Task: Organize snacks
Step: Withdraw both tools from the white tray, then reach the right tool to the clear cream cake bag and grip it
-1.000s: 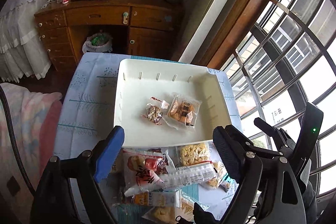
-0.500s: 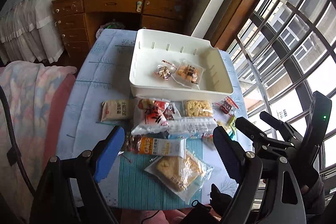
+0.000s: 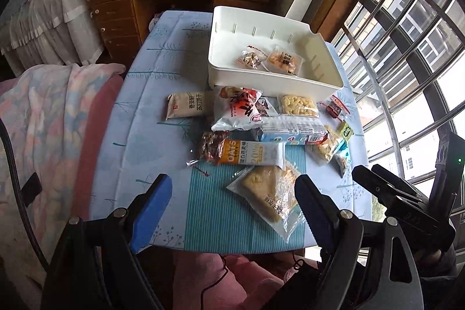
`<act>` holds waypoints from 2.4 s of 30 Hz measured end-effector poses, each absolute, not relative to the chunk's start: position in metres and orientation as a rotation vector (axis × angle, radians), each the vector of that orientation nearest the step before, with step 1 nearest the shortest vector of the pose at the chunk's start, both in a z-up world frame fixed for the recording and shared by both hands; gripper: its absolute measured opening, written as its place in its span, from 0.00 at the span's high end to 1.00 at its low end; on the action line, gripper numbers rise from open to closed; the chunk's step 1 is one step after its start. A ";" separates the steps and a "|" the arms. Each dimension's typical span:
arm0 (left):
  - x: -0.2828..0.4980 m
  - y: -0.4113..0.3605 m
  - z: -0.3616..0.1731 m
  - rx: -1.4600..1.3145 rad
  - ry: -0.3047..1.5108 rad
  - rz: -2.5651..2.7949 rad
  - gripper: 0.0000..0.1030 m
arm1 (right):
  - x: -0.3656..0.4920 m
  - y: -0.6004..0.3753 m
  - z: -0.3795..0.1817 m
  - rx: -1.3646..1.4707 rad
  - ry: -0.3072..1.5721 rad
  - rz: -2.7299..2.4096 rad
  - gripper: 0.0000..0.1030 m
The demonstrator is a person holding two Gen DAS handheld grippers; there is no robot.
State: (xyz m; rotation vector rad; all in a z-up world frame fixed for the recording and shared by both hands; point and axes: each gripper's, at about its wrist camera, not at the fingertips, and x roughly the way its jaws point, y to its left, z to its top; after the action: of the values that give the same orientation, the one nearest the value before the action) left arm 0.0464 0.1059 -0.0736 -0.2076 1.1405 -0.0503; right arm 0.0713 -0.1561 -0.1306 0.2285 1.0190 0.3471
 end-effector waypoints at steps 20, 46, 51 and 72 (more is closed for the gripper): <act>0.095 0.133 -0.093 -0.082 1.238 -0.259 0.17 | 0.037 -0.170 -0.194 0.679 1.212 0.076 0.04; 0.193 0.115 -0.148 0.048 1.396 -0.509 0.17 | -0.029 -0.144 -0.273 1.172 1.060 -0.215 0.08; 0.212 0.109 -0.163 0.010 1.449 -0.452 0.17 | -0.030 -0.148 -0.295 1.263 1.081 -0.215 0.10; 0.249 0.072 -0.229 0.007 1.614 -0.323 0.17 | -0.006 -0.166 -0.318 1.328 1.111 -0.013 0.51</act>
State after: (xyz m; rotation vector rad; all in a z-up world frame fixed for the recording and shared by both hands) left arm 0.2493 0.0721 -0.2294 0.0072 1.6144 -0.3235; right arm -0.0065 -0.1663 -0.3178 1.3283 1.1112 -0.0130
